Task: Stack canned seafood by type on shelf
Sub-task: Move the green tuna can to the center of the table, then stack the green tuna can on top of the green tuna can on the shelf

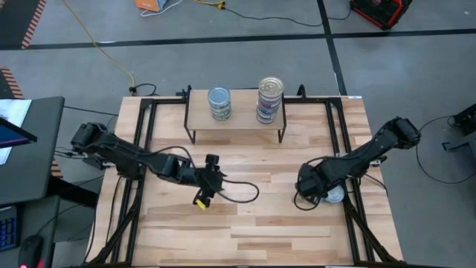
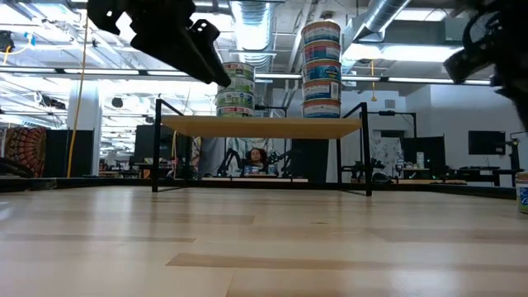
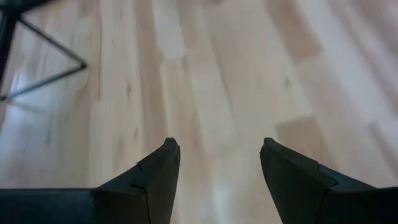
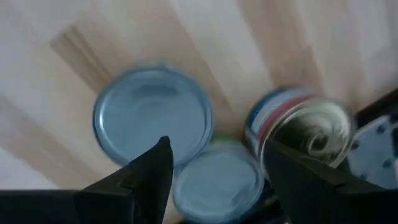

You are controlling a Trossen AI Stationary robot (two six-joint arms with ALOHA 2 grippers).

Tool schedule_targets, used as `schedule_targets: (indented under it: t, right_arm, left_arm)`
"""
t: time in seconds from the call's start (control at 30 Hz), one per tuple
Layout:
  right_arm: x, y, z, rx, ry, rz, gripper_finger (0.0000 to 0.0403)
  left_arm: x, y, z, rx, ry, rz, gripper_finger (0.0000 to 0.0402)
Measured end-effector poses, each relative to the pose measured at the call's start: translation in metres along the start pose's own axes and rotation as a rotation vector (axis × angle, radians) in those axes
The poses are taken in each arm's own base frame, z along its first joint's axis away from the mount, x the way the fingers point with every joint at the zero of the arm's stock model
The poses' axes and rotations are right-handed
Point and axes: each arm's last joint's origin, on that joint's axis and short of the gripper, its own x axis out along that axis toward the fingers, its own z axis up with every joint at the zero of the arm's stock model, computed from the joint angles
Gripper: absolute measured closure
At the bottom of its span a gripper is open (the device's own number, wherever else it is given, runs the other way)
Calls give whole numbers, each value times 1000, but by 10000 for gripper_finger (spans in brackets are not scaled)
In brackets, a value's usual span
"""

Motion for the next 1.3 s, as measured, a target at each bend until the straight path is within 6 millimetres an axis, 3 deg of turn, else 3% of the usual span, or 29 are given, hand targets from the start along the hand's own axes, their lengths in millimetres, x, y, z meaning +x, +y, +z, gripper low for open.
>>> schedule_targets:
  t: [0.23,0.5,0.67,0.8,0.93,1.13,1.3]
  right_arm:
    - [17,12,4,3,137,-24,127]
    - [45,46,34,-50,86,81,127]
    - [32,69,74,-106,-109,144,127]
    - [5,84,105,-168,-292,220,127]
    - [-16,85,113,-211,-354,252,127]
    - [-16,84,121,-103,-462,310,127]
    - [2,93,134,20,-621,503,127]
  left_arm:
    - [9,-20,-11,-80,-173,-1,190]
    - [2,-35,-11,-137,-174,77,190]
    - [-1,-38,-11,-177,-185,165,190]
    - [0,-38,-11,-236,-186,166,190]
    - [-4,-46,-11,-252,-193,136,190]
    - [-7,-64,-18,-274,-203,120,190]
    - [1,-73,-49,-342,-208,144,190]
